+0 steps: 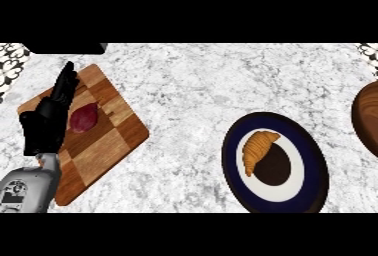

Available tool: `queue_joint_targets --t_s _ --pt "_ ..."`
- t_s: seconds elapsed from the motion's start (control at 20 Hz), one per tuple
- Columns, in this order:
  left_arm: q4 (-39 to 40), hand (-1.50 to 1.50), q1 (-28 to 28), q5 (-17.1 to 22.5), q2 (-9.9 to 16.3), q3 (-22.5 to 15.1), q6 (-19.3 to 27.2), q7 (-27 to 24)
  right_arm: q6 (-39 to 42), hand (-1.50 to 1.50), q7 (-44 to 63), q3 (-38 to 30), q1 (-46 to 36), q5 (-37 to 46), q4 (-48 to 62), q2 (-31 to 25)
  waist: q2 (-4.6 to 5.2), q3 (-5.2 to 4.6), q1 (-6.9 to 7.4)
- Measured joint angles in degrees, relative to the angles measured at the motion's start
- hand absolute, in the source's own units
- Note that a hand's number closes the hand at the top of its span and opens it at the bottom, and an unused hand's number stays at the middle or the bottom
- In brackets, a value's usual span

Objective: Pick the bell pepper from the plate and place it in the bowl

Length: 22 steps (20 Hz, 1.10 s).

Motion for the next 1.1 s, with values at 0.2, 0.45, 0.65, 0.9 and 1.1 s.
queue_joint_targets --t_s 0.2,0.45,0.65,0.9,1.1 --pt "0.03 0.00 0.14 -0.71 -0.96 -0.61 0.24 -0.36 -3.27 1.50 -7.24 -1.68 -5.49 2.32 14.95 -2.39 0.06 0.02 0.37" --pt "-0.34 0.00 -0.69 -1.05 -1.43 -0.69 0.29 0.44 -4.12 -1.50 -15.12 -4.79 -13.16 0.69 33.35 -3.87 0.25 0.09 0.94" --pt "-0.37 0.00 -1.36 -0.94 -1.62 -0.82 -0.19 0.99 -0.31 -1.50 -20.08 -6.60 -17.71 -1.75 44.19 -4.57 0.45 0.18 1.35" --pt "-0.17 0.00 -0.88 -1.22 -1.89 -0.65 -0.11 0.31 4.99 -1.50 -29.24 -9.81 -21.28 -5.85 52.68 -5.20 0.49 0.22 1.37" --pt "0.57 0.00 -0.33 -0.90 -1.60 0.09 -0.70 -1.03 7.10 -1.50 -34.97 -12.95 -23.73 -8.83 57.51 -6.51 0.45 0.19 1.13"
